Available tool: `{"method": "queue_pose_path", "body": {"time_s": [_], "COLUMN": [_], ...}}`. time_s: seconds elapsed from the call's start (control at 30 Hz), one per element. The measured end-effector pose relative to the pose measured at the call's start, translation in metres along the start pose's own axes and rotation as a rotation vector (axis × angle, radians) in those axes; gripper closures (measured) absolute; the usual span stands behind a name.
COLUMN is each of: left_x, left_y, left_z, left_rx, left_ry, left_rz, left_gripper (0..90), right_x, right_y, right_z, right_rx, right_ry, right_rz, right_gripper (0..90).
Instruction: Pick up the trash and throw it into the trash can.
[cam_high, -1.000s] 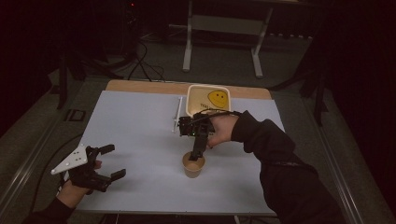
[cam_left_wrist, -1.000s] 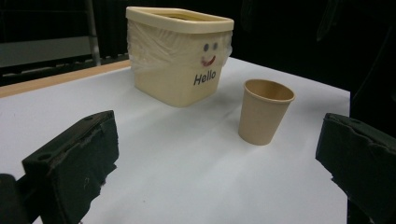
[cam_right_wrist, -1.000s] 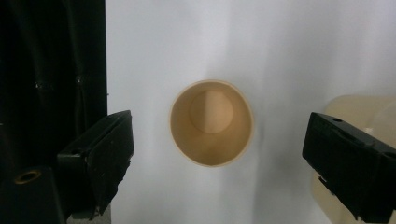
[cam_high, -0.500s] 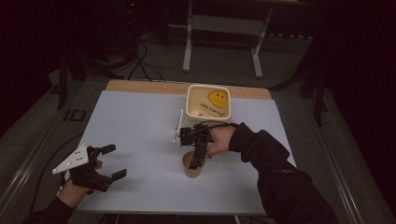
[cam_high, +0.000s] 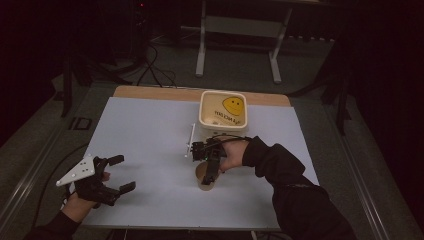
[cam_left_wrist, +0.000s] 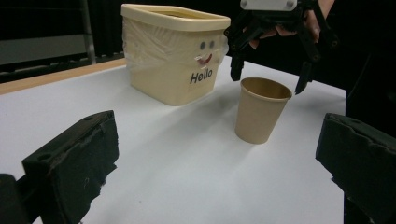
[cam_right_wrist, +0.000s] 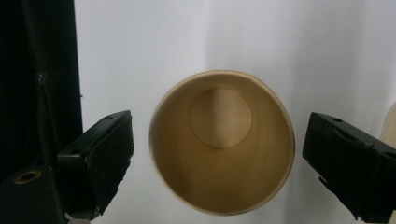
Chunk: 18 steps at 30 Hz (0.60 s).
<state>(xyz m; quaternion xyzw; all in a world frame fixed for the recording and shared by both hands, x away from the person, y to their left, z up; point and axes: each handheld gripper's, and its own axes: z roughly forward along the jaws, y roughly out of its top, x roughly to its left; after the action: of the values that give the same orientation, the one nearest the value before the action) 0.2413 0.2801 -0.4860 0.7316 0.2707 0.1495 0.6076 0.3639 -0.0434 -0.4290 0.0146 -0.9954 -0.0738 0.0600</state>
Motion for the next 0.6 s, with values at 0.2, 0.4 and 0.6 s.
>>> {"method": "queue_pose_path", "body": {"time_s": [0.2,0.4,0.6], "left_x": [0.0,0.0,0.0], "left_y": [0.0,0.0,0.0], "left_z": [0.0,0.0,0.0], "left_rx": [0.001,0.001,0.002], "left_ry": [-0.002,-0.003,-0.003], "left_rz": [0.0,0.001,0.001], "left_gripper": [0.4,0.4,0.4], "right_x": [-0.001,-0.002,-0.003], "right_y": [-0.001,-0.004,-0.007], "right_z": [0.008,0.017,0.021], "right_rx": [0.007,0.0,-0.02], "right_ry": [0.006,0.005,0.0], "right_rz": [-0.005,-0.032,-0.032], "right_gripper": [8.9,9.0,9.2]}}
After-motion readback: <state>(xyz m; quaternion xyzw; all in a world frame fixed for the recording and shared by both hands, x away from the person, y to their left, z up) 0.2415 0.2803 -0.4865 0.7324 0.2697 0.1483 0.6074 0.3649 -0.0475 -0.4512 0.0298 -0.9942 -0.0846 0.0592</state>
